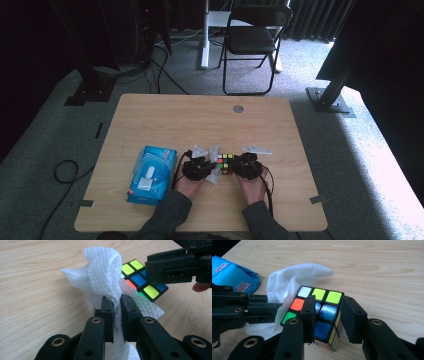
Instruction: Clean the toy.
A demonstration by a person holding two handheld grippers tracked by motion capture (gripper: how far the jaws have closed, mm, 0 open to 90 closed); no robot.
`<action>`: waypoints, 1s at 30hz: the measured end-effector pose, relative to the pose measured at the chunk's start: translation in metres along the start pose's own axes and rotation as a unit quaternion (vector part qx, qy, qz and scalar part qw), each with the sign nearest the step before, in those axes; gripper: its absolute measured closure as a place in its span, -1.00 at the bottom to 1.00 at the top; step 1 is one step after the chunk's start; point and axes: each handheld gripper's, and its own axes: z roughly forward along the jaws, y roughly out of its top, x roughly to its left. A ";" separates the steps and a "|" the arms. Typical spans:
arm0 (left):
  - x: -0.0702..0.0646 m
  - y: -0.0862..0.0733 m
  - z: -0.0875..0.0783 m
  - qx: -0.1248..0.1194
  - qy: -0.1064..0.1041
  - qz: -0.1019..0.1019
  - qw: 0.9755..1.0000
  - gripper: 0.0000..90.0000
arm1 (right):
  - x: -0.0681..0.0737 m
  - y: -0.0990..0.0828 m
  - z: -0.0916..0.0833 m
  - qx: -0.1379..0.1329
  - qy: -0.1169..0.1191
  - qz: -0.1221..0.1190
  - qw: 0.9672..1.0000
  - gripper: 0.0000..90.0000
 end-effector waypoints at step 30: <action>0.008 0.016 0.013 0.000 0.017 -0.003 1.000 0.85 | -0.002 -0.001 0.001 0.001 0.000 0.003 1.000 0.56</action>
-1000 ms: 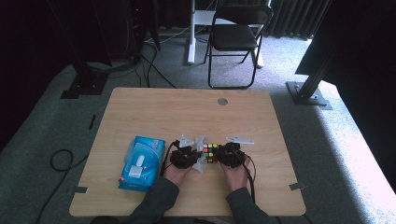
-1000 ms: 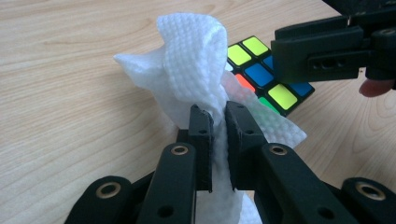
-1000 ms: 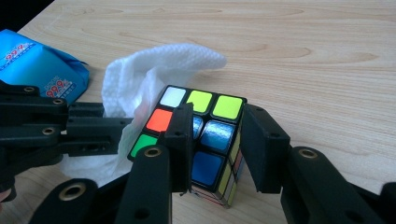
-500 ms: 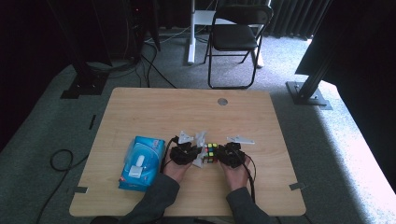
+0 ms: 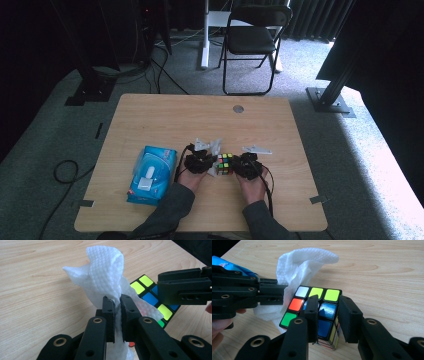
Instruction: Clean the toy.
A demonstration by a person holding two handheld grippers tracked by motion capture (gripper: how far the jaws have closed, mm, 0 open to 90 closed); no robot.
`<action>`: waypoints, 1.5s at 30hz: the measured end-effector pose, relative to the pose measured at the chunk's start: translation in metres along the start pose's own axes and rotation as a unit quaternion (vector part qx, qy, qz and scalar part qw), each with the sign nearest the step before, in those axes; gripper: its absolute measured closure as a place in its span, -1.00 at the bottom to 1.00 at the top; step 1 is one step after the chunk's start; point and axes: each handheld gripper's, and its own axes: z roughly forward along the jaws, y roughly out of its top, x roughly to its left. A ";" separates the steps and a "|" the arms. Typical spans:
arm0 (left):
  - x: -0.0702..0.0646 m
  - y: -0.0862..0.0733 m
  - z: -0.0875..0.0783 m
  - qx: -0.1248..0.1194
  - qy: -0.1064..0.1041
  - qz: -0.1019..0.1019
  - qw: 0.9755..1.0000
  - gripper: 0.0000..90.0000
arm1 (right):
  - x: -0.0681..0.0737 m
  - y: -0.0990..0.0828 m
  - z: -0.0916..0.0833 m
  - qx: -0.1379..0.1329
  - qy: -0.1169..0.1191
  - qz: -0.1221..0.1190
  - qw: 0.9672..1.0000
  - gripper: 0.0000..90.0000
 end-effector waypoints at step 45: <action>-0.004 -0.005 -0.010 0.006 0.010 0.011 1.000 0.88 | 0.002 -0.002 0.000 -0.006 -0.005 0.005 1.000 0.56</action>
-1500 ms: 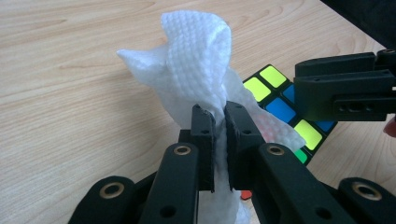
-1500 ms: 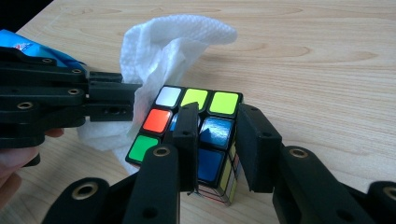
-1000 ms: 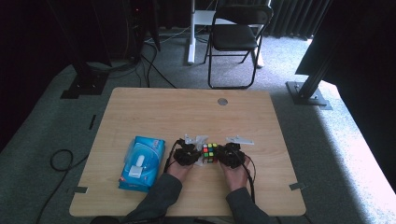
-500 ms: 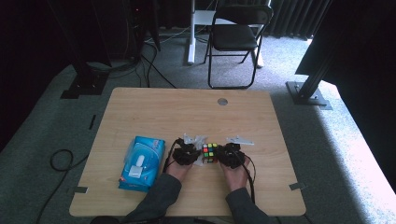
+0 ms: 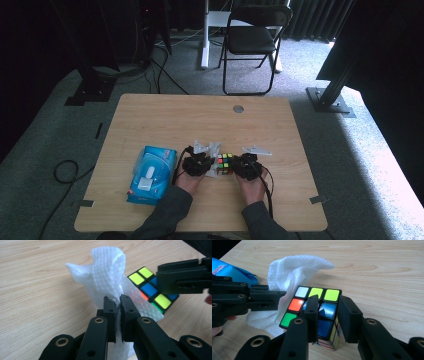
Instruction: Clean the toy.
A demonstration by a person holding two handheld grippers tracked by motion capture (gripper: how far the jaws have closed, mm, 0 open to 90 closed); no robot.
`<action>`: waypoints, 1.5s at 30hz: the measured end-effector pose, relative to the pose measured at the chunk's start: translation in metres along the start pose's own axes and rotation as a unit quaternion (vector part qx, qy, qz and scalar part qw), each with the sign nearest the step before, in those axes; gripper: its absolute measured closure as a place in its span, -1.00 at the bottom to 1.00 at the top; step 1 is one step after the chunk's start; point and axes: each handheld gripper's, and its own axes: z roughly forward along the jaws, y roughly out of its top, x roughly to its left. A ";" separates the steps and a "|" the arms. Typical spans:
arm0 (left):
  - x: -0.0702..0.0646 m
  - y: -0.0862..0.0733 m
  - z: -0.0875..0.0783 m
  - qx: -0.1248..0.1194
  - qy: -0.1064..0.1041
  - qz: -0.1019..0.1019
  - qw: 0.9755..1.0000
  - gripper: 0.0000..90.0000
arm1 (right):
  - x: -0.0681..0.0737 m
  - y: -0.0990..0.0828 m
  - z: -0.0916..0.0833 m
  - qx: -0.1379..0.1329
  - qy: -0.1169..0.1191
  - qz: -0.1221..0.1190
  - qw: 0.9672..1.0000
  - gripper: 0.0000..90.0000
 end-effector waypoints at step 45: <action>-0.006 -0.017 0.025 0.054 0.016 0.011 0.998 0.88 | 0.000 0.000 0.000 0.000 0.001 0.000 1.000 0.56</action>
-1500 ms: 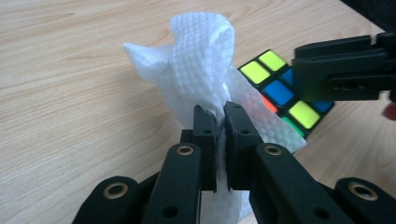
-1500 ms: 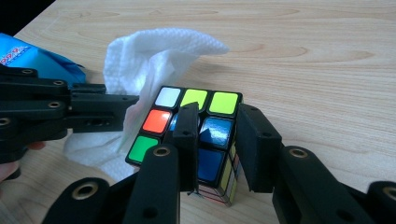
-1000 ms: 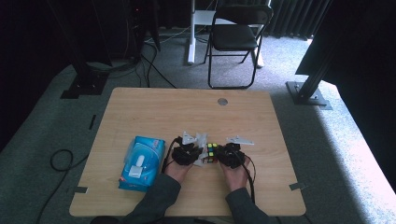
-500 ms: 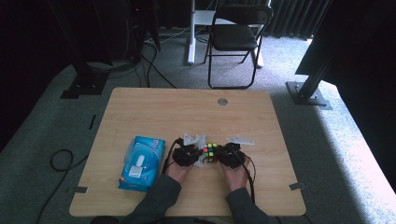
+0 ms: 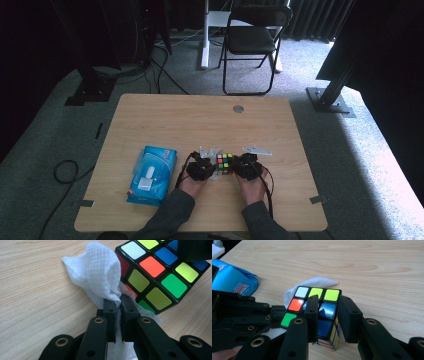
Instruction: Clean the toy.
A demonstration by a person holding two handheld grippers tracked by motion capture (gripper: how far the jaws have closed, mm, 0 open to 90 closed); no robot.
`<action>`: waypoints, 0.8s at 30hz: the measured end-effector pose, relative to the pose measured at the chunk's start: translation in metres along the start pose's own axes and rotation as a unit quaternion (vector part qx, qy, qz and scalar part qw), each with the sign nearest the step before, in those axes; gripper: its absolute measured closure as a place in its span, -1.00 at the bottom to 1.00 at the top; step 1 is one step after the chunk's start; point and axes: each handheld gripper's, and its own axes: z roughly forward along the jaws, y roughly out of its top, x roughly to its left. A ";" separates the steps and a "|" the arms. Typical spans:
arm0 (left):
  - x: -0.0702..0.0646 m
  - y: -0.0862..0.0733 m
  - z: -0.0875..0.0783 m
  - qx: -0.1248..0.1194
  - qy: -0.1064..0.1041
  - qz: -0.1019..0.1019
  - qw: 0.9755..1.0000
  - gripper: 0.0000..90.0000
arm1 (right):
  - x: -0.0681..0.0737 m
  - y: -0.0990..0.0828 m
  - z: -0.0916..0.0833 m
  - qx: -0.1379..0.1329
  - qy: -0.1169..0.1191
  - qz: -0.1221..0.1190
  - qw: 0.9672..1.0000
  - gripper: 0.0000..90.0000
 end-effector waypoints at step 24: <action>0.001 0.006 -0.019 -0.030 0.000 -0.006 1.000 0.87 | 0.000 -0.001 0.000 -0.003 0.001 0.001 1.000 0.56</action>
